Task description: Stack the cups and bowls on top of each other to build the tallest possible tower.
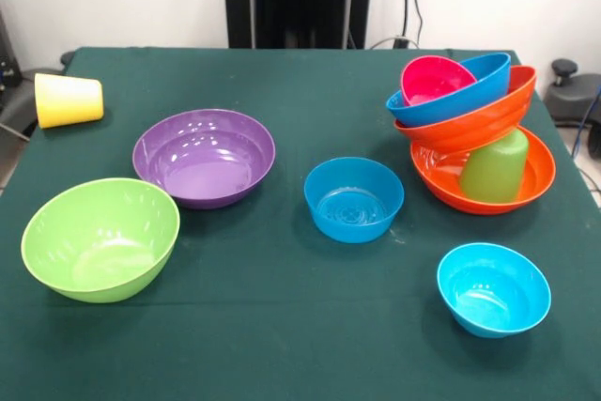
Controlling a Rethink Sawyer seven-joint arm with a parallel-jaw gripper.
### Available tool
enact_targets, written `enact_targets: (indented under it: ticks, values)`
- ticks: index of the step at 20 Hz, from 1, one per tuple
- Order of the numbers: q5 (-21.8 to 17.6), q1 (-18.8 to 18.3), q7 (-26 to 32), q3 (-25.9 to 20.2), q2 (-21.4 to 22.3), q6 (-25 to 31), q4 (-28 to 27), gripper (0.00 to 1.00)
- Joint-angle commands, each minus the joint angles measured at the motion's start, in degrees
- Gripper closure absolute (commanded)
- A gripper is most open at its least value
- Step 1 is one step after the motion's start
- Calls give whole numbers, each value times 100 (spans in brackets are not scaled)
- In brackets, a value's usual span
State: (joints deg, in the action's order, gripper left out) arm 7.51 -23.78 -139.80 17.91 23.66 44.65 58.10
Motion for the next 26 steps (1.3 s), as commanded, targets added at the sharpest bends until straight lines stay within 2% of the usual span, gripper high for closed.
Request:
enact_targets:
  ticks: [1,8,10,14,26]
  values:
    - [-665,-104,1616,-875,378,-311,1110,0]
    - [-773,-19,1299,-985,215,-220,874,0]
    - [-787,-54,1271,-1033,261,-254,952,0]
    - [-703,179,817,-1056,2,-62,578,0]
    - [-405,475,145,-975,-380,339,-96,0]
